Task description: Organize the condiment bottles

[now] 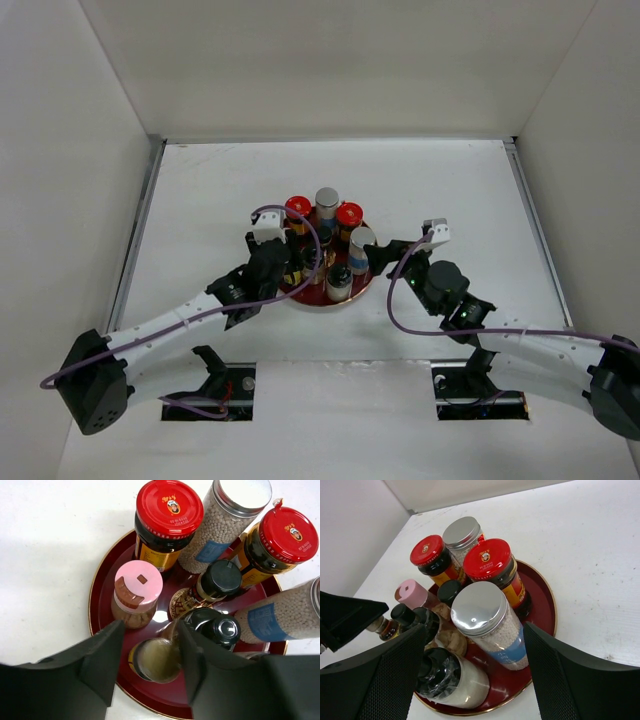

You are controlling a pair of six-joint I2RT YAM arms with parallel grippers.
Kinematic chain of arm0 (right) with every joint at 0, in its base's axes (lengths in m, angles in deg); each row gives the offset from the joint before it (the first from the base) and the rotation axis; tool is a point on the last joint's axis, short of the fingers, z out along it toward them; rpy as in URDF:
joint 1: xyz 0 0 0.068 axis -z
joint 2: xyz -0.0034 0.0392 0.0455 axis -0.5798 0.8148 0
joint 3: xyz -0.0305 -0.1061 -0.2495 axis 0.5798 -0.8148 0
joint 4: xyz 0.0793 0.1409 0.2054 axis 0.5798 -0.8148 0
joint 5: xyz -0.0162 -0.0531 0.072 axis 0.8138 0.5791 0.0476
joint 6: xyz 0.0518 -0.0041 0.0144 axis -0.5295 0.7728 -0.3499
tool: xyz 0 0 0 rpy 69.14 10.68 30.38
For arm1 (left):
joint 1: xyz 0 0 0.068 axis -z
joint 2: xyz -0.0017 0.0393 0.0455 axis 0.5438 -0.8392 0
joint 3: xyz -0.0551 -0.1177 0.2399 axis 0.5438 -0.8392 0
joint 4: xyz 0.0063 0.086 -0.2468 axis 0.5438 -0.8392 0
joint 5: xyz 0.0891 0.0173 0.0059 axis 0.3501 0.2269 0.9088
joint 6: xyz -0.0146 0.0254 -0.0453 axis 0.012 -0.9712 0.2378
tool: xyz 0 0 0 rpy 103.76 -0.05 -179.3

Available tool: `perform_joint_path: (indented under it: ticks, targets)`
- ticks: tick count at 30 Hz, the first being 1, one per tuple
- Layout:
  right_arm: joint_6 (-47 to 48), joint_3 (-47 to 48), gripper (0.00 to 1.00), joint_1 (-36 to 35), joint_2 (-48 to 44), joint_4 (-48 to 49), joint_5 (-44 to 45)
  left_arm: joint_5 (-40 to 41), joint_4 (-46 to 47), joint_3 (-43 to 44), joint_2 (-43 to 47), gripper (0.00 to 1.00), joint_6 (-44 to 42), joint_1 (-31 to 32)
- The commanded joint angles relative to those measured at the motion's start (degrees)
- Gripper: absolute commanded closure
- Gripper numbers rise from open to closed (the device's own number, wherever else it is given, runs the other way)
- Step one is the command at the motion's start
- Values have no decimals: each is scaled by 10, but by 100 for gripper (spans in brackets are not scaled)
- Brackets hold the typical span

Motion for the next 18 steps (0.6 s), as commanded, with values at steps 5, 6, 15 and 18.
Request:
perform_joint_path:
  ticks: [5,6,15,18]
  targets:
    - [8,14,17,-4,-4,29,22,1,48,-4,13,26,-7,9]
    - [9,14,16,-6,-6,29,25,-1,51,-2,15,18,-10,6]
    - [27,26,0,-16,-27,1,71,0,52,2,78,0,-26,-9]
    - [38,36,0,-16,-32,-13,111,-1,73,-19,119,0,-10,-23]
